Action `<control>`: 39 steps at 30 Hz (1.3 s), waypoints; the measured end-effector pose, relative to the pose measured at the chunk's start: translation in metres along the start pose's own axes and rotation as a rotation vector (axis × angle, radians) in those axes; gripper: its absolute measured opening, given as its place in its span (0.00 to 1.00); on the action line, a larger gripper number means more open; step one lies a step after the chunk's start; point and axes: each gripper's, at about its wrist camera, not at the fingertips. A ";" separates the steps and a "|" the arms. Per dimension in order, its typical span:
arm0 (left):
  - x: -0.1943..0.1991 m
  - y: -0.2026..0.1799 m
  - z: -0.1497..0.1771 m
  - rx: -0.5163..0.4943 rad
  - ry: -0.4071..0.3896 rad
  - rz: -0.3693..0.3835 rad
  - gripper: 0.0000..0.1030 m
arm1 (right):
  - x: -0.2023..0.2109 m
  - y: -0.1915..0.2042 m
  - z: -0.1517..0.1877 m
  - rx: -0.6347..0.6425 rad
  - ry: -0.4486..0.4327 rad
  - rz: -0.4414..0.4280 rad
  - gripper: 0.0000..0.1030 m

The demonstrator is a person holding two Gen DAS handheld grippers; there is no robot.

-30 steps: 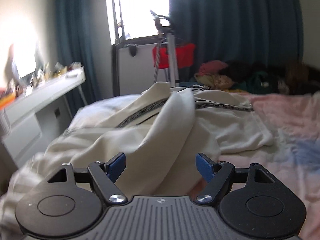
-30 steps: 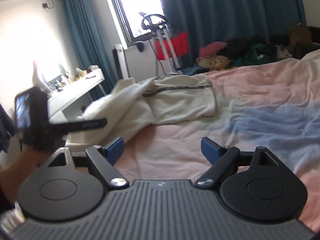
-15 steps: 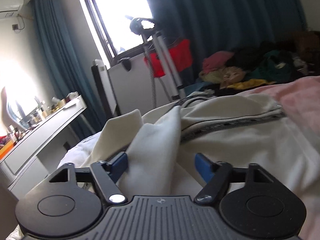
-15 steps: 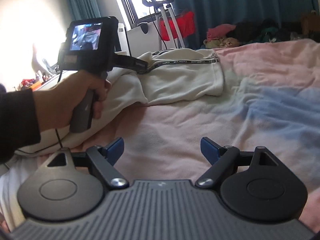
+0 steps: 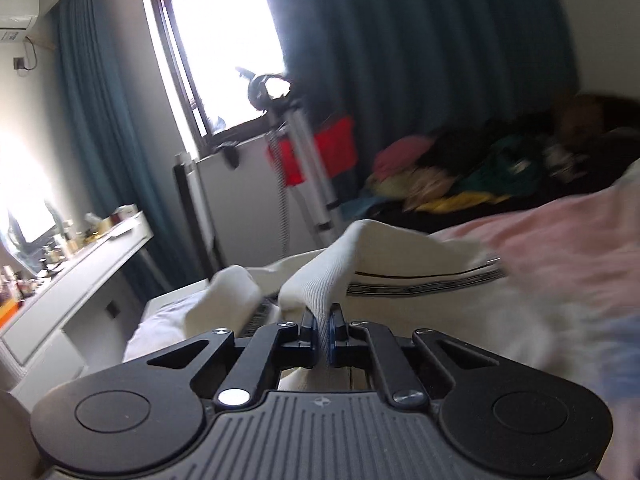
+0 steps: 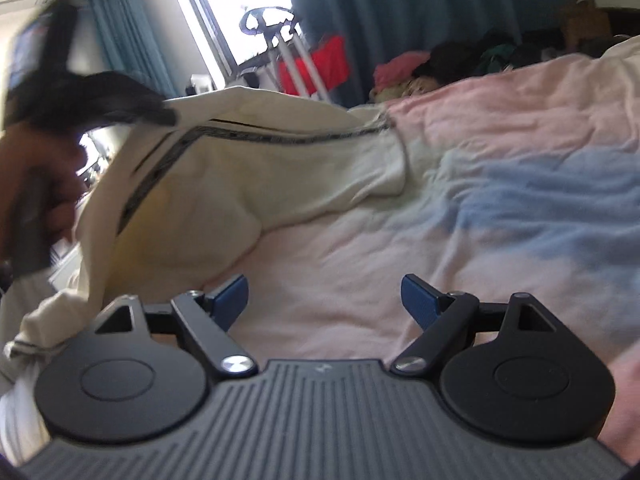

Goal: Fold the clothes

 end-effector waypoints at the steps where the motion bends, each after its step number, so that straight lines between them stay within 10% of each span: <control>1: 0.020 0.001 0.005 0.005 -0.016 0.019 0.05 | 0.004 -0.001 -0.002 -0.011 -0.010 0.002 0.83; 7: 0.138 0.005 0.068 0.054 -0.089 0.101 0.05 | 0.028 -0.009 -0.007 -0.074 -0.061 0.011 0.83; 12: 0.185 0.018 0.139 0.211 0.004 0.185 0.05 | 0.048 -0.024 -0.008 -0.198 -0.067 0.007 0.84; 20: 0.179 0.034 0.169 0.320 0.100 0.241 0.13 | 0.064 -0.052 0.020 -0.533 0.013 -0.092 0.76; 24: 0.191 0.025 0.171 0.291 0.079 0.181 0.53 | 0.059 -0.049 0.024 -0.556 0.039 -0.102 0.65; 26: 0.195 0.024 0.170 0.275 0.069 0.172 0.64 | 0.053 -0.050 0.023 -0.572 0.055 -0.113 0.43; 29: 0.193 0.028 0.168 0.310 0.072 0.172 0.77 | 0.043 -0.057 0.024 -0.614 0.074 -0.107 0.37; 39: 0.168 0.045 0.168 0.399 0.104 0.192 0.78 | -0.025 -0.093 0.003 -0.602 0.070 0.043 0.35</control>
Point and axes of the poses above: each gripper's, at about its wrist camera, not at the fingertips, and x roughly against the way its jaws point, y to its left, z to its underside, and after that the axes turned 1 degree about x, right-handed
